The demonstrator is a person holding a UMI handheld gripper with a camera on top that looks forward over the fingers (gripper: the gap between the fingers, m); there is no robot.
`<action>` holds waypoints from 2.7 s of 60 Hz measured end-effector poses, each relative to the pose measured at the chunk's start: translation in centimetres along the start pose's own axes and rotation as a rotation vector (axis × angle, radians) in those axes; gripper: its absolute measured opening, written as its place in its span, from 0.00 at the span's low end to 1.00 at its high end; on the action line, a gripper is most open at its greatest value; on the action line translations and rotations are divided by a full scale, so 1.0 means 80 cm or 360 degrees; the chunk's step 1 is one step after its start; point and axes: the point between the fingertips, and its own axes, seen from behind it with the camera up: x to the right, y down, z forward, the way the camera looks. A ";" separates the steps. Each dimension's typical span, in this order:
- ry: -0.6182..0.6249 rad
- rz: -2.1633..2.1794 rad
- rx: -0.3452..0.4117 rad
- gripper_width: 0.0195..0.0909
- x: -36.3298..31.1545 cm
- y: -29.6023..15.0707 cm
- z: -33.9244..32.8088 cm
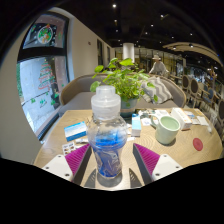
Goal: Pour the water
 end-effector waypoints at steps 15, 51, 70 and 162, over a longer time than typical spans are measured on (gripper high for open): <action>-0.0097 -0.0055 0.0097 0.43 -0.016 -0.014 0.034; -0.0841 0.1504 0.0141 0.16 0.019 -0.208 0.033; -0.1142 0.2770 0.0007 0.16 0.104 -0.210 0.083; 0.0255 0.0058 0.0218 0.17 0.532 -0.080 0.028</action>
